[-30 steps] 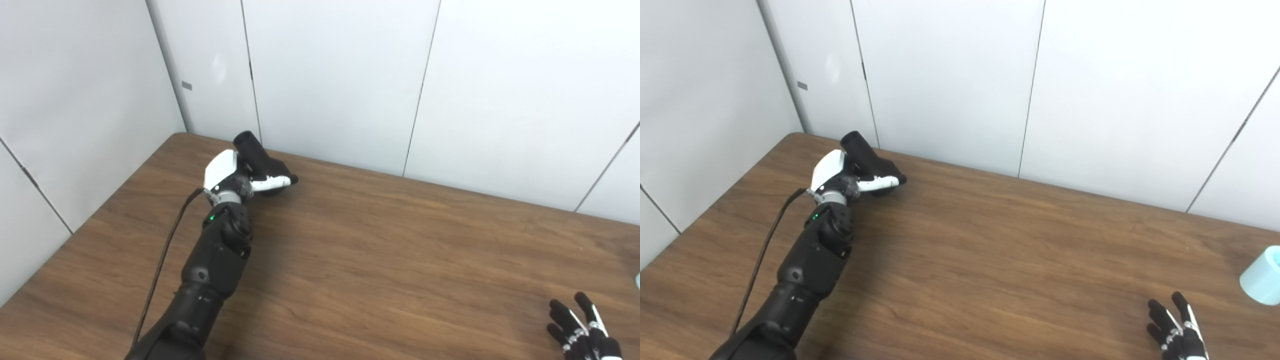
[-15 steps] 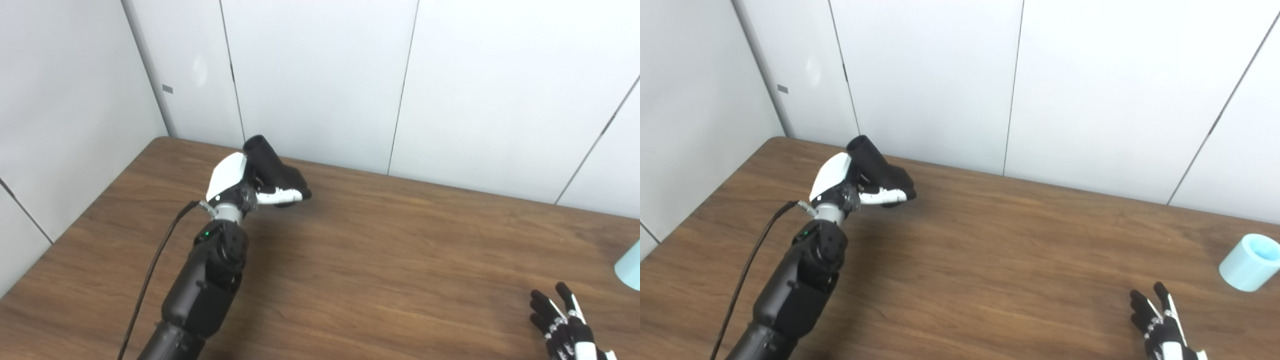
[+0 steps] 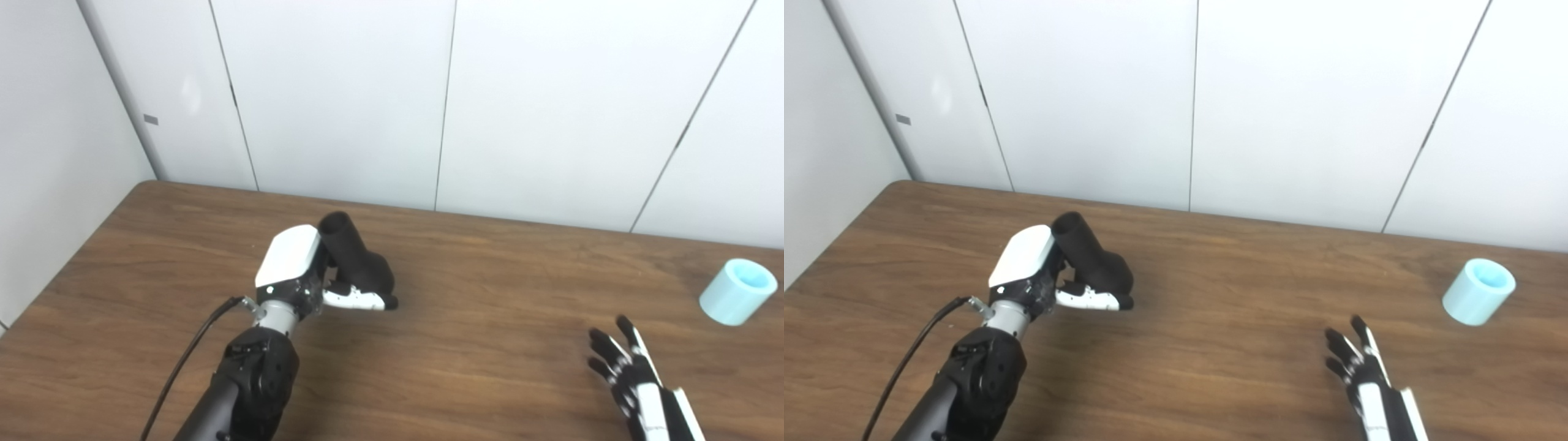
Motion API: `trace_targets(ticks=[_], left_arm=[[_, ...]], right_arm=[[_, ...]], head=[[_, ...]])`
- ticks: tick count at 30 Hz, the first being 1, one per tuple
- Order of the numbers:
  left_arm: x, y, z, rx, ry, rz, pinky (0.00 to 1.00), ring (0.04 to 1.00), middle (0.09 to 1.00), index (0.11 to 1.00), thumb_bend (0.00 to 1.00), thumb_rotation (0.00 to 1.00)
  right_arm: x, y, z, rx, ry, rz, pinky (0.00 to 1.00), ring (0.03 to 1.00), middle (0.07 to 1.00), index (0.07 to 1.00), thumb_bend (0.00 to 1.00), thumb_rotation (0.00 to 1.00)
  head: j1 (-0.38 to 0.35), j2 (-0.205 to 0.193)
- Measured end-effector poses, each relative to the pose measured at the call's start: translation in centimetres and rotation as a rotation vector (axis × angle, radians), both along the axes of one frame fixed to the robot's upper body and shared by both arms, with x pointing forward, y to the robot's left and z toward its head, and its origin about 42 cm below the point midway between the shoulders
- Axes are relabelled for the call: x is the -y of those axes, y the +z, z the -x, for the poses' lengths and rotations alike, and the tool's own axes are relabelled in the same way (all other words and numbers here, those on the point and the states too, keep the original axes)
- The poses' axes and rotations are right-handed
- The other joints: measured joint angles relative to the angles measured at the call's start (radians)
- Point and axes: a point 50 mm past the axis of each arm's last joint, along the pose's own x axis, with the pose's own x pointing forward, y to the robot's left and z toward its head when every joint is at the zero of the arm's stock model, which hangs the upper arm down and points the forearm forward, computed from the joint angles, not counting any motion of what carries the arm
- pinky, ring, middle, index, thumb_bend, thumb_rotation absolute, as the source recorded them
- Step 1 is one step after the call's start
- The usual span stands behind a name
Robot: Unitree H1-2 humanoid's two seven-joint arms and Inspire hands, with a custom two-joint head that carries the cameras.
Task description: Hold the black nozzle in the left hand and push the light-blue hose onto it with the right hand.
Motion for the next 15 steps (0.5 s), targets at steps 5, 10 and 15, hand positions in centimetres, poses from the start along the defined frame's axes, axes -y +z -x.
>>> trace_targets(ticks=[5, 10, 15], left_arm=[[2.4, -2.0, 2.2, 0.009, -0.096, -0.096, 0.50, 0.525, 0.478, 0.491, 0.53, 0.00], [5.2, -3.5, 3.2, 0.000, -0.166, -0.085, 0.52, 0.530, 0.474, 0.494, 0.52, 0.00], [7.7, -4.7, 4.8, -0.011, -0.233, -0.079, 0.53, 0.535, 0.465, 0.498, 0.53, 0.00]], right_arm=[[0.1, 0.4, -0.3, 0.000, -0.019, 0.010, 0.83, 0.897, 0.881, 0.951, 0.49, 1.00], [0.3, 1.5, -1.1, 0.033, -0.030, 0.016, 0.84, 0.898, 0.881, 0.947, 0.52, 1.00], [0.9, 1.9, -1.4, 0.029, -0.047, 0.034, 0.82, 0.869, 0.859, 0.922, 0.53, 1.00]], head=[[-0.041, 0.014], [-0.072, 0.026], [-0.101, 0.040]])
